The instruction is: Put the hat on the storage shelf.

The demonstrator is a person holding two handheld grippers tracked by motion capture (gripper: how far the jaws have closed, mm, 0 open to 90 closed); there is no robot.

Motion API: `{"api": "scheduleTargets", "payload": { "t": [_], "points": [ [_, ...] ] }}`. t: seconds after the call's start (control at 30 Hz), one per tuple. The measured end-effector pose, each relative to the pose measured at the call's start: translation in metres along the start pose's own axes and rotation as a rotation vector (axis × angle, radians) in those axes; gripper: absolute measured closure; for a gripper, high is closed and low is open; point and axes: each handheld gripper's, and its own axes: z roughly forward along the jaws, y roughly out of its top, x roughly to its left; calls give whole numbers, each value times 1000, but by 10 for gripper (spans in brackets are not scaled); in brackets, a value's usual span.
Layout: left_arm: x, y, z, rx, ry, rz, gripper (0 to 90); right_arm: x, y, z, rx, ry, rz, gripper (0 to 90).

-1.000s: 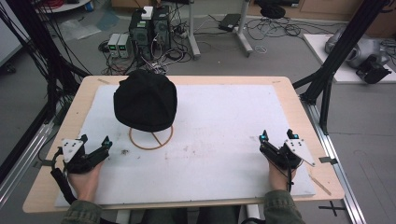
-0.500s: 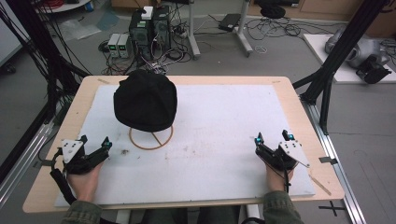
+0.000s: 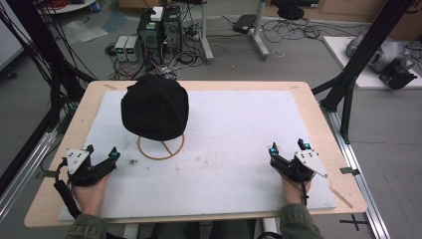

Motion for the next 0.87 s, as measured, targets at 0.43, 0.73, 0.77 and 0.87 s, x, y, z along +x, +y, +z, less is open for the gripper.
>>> {"api": "scheduleTargets", "payload": {
  "t": [0.43,0.73,0.77,0.87],
  "points": [
    [-1,-1,0,2,-5,1,205,3,-2,3,22,30,-15,116],
    [0,-1,1,6,-7,-2,206,9,-5,6,41,59,-41,116],
    [0,-1,1,6,-7,-2,206,9,-5,6,41,59,-41,116],
    [0,-1,1,9,-7,-1,206,9,-7,7,52,64,-29,116]
  ]
}}
